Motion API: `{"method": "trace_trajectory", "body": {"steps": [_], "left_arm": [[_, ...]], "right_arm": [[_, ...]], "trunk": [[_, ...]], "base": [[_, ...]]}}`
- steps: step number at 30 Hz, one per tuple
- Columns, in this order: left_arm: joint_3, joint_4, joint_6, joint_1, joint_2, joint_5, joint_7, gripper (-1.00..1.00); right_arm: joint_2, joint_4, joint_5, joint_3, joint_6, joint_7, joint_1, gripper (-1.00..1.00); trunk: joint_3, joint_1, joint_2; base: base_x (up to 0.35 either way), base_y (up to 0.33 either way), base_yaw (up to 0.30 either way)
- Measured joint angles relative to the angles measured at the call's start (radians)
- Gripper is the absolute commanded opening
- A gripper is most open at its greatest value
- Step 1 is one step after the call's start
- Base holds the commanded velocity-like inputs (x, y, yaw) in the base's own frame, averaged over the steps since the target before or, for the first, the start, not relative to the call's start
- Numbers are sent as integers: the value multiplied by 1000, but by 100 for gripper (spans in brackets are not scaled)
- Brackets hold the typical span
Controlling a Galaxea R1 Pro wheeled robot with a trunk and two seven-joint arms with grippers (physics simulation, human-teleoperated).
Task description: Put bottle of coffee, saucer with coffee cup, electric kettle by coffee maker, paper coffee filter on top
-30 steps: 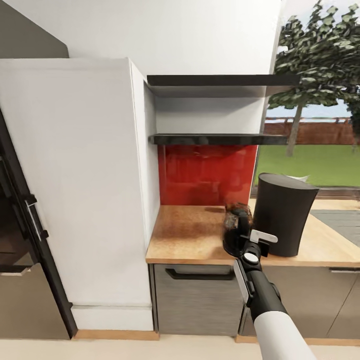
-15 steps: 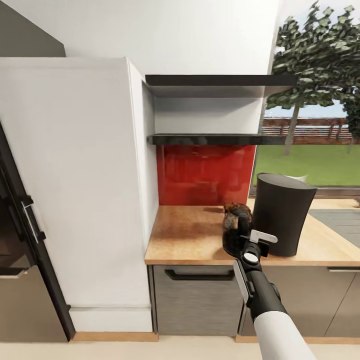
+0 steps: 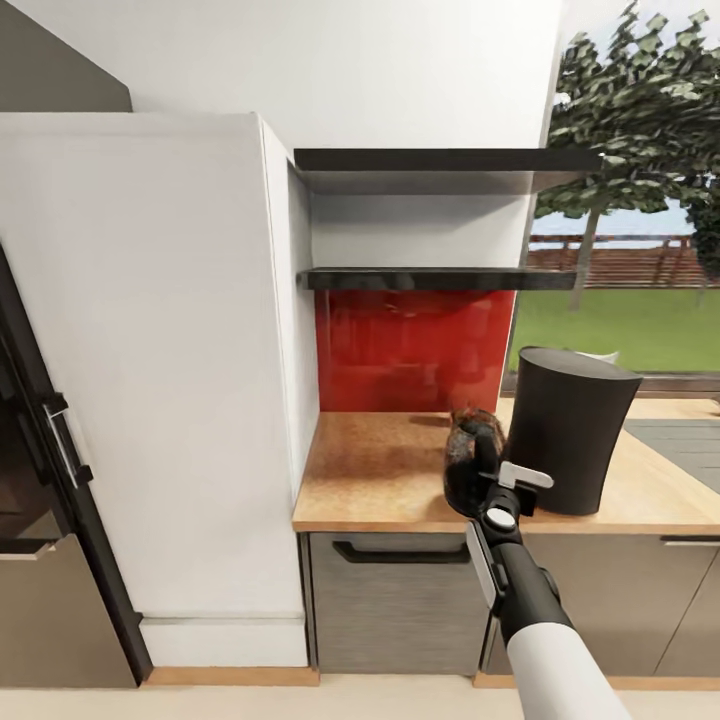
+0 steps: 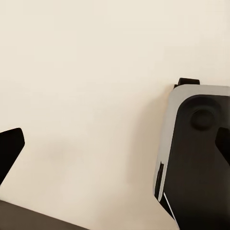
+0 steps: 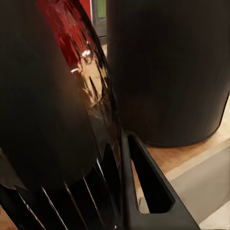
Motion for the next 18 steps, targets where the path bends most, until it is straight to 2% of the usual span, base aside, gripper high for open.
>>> {"method": "trace_trajectory", "body": {"steps": [2,4,17,18], "left_arm": [[0,0,0,0,0,0,0,100],[0,0,0,0,0,0,0,100],[0,0,0,0,0,0,0,100],[0,0,0,0,0,0,0,100]], "right_arm": [[0,29,6,2,-59,0,0,-100],[0,40,5,2,-83,-1,0,-100],[0,44,4,2,-91,-1,0,-100],[0,43,4,2,-91,-1,0,100]], "trunk": [[0,0,0],[0,0,0],[0,0,0],[0,0,0]], "base": [[2,3,0],[0,0,0],[0,0,0],[0,0,0]]}}
